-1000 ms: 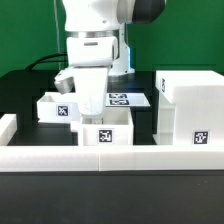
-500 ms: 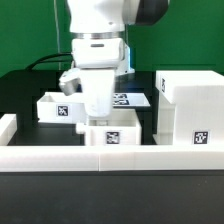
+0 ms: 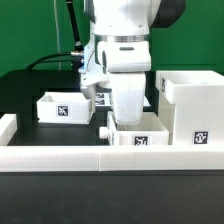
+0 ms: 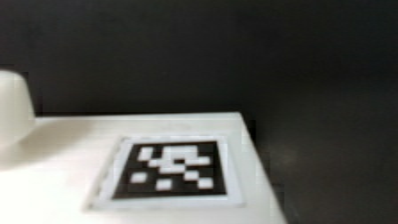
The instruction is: Assemble drawer
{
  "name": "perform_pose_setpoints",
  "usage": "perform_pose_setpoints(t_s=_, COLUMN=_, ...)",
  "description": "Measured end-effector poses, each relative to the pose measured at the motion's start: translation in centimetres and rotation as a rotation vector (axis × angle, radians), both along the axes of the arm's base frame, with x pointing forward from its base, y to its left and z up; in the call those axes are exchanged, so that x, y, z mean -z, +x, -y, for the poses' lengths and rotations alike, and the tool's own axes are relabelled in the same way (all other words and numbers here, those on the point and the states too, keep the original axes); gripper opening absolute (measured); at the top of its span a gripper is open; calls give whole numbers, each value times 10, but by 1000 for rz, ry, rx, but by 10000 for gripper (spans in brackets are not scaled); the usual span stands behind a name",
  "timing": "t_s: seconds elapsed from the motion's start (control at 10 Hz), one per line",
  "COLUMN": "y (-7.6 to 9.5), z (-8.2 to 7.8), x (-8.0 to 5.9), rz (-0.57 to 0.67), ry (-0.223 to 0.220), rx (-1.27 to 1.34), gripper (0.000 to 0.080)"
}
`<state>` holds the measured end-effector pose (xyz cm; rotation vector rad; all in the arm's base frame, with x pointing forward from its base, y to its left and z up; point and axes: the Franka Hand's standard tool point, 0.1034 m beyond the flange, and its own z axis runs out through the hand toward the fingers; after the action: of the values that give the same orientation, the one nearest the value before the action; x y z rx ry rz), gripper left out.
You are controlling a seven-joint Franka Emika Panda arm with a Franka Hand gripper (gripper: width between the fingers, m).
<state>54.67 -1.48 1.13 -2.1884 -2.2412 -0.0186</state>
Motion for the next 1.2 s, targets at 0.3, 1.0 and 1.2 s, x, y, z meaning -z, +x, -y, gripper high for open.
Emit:
perform_pose_setpoints(t_s=0.3, y=-1, z=1, x=1, rz=-2, ry=0, rx=2, gripper=42)
perform_pose_setpoints(t_s=1.0, y=1, z=-12, x=1, rz=-3, ry=5, rx=23, gripper=42)
perform_pose_setpoints(t_s=1.2, y=1, z=-14, x=1, rz=0, ry=6, rx=31, gripper=42)
